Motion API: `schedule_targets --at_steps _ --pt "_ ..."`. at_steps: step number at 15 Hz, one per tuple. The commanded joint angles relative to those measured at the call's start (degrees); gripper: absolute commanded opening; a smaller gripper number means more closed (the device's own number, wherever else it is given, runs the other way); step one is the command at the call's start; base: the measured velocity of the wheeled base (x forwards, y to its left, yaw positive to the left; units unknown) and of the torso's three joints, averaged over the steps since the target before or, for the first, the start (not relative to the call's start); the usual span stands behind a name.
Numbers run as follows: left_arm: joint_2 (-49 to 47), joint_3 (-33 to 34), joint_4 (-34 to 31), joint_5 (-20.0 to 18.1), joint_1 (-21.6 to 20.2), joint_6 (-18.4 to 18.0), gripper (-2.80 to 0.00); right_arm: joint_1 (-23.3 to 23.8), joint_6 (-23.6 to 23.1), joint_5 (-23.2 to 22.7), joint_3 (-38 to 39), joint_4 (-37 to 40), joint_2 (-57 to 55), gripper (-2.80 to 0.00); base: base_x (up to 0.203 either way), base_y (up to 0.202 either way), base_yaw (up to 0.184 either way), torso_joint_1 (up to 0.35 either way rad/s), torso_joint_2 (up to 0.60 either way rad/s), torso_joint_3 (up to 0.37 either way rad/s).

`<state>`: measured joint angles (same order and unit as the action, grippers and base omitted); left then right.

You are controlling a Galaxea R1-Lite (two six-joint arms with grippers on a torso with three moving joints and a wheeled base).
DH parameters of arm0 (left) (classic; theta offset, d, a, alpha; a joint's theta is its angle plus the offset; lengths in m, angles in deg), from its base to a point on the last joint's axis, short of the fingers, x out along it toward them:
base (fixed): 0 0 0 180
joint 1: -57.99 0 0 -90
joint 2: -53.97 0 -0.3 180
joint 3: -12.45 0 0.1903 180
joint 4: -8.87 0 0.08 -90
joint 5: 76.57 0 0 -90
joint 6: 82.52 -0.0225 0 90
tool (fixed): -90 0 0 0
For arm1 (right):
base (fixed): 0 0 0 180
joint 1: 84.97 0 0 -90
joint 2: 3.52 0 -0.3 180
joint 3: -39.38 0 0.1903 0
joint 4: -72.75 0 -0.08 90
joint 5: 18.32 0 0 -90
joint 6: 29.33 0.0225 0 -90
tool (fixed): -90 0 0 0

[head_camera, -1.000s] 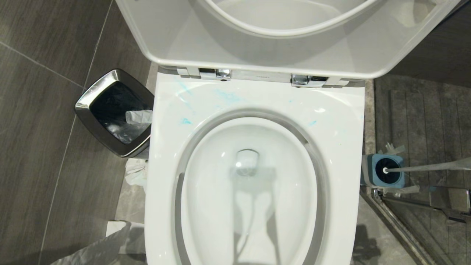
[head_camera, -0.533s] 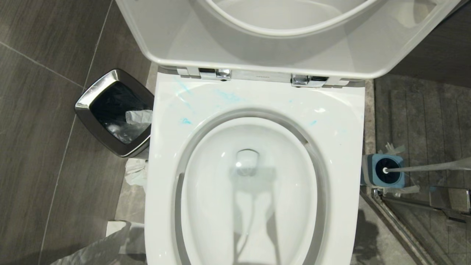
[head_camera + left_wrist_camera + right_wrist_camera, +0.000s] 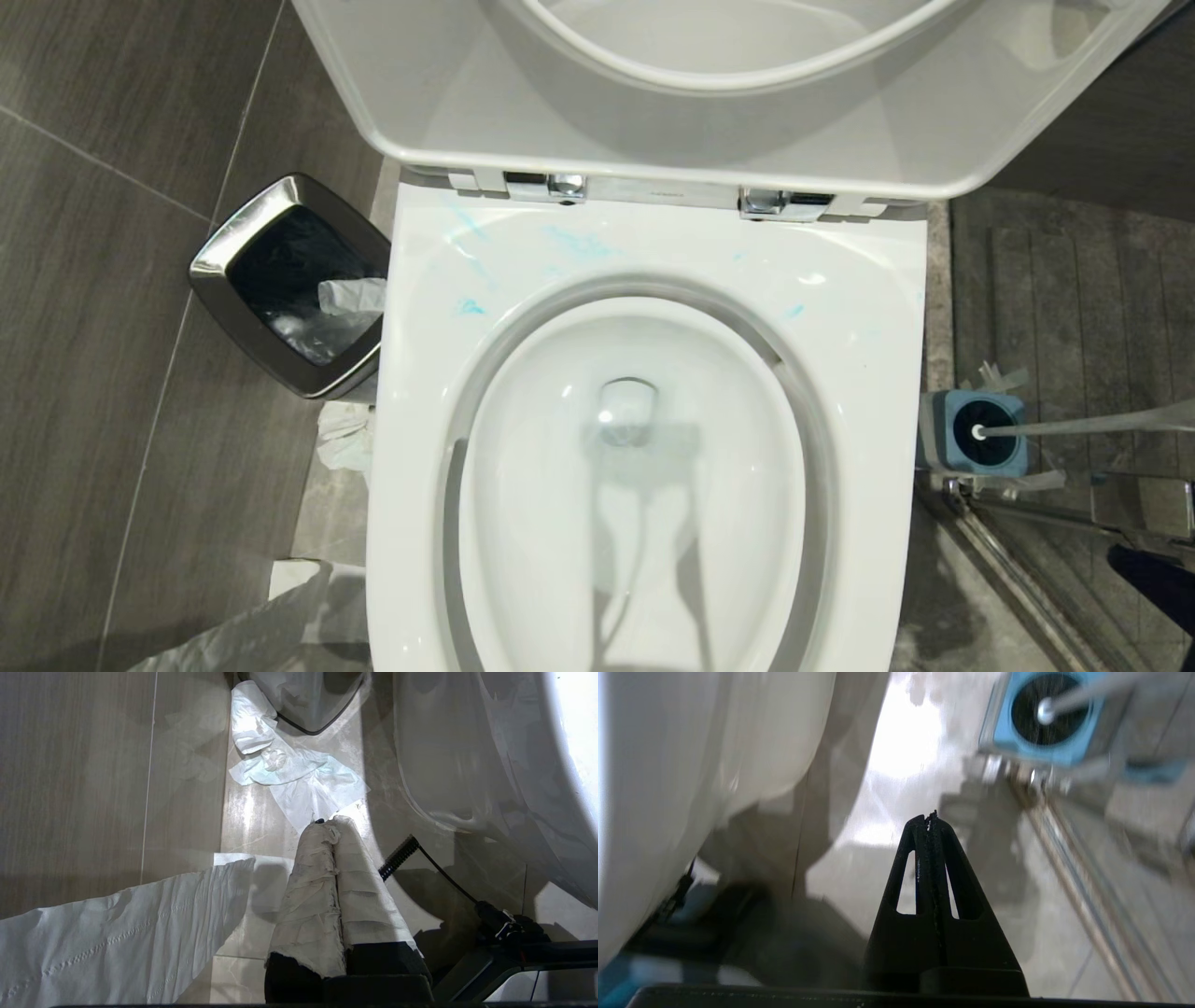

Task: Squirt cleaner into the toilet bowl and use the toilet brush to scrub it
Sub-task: Pour in the cleaning agent

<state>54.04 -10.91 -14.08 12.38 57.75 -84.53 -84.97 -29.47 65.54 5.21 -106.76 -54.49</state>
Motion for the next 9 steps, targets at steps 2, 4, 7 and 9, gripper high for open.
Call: schedule_targets --at_steps 2,4,7,9 --pt "-0.1 0.4 0.0 0.0 0.0 0.0 -2.80 0.0 -0.2 0.1 1.2 -15.5 -14.0 -2.80 0.000 0.000 0.000 0.000 0.00 0.000" --pt "-0.1 0.4 0.0 0.0 0.0 0.0 -2.80 0.0 -0.2 0.6 1.5 -23.3 -20.6 -2.80 0.000 0.000 0.000 0.000 0.00 0.000" --pt "-0.1 0.4 0.0 0.0 0.0 0.0 -2.80 0.1 0.9 1.2 4.7 -33.2 -29.4 -2.80 0.000 0.000 0.000 0.000 0.00 0.000" --pt "-0.1 0.4 0.0 0.0 0.0 0.0 -2.80 0.1 2.7 1.3 7.2 -42.7 -35.5 -2.80 0.000 0.000 0.000 0.000 0.00 0.000"
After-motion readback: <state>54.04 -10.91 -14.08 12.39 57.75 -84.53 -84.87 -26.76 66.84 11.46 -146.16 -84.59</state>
